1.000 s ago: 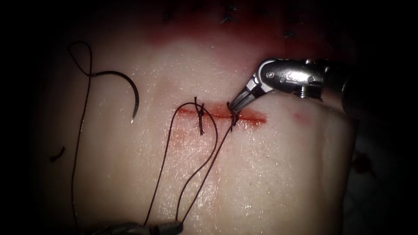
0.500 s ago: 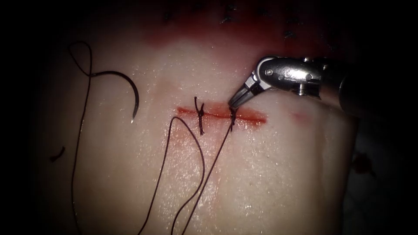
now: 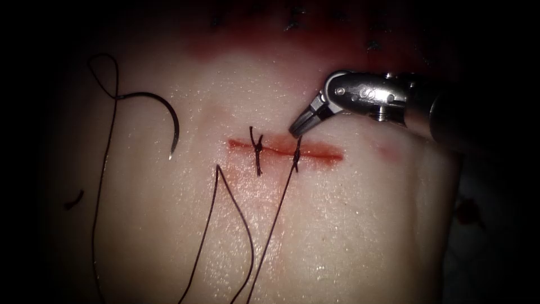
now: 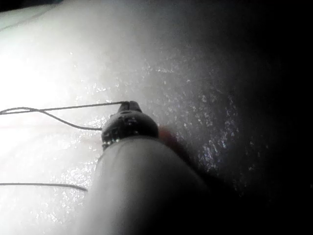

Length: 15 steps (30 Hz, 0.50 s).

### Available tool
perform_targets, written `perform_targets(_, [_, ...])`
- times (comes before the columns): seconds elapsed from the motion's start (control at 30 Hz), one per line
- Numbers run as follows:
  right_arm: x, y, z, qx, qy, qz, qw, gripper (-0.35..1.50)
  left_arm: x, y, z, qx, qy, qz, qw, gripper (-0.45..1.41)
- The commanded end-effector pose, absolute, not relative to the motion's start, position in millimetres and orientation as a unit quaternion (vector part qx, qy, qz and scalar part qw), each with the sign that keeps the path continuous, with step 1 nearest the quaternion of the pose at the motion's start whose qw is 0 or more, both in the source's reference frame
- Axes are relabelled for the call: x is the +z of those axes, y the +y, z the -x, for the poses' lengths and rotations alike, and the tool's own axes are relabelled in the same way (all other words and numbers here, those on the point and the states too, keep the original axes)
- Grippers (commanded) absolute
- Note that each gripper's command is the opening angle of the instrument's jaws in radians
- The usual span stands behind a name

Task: Wound Closure
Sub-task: Pull upward on suture with right hand and downward on suture with left end-effector to tighten

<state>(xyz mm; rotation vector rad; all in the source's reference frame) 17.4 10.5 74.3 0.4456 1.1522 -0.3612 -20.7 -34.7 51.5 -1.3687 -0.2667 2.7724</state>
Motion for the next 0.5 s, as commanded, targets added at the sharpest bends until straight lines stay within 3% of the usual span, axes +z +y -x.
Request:
perform_targets(0.03, [75.0,11.0,-17.9,-0.168,0.536,-0.206,0.801,-0.35,52.3,-35.2,21.6,0.892,-0.089,0.442,0.012,-0.35])
perform_targets(0.5, [75.5,12.1,-17.1,-0.138,0.518,-0.187,0.823,-0.35,52.9,-36.0,23.2,0.886,-0.105,0.452,-0.004,-0.35])
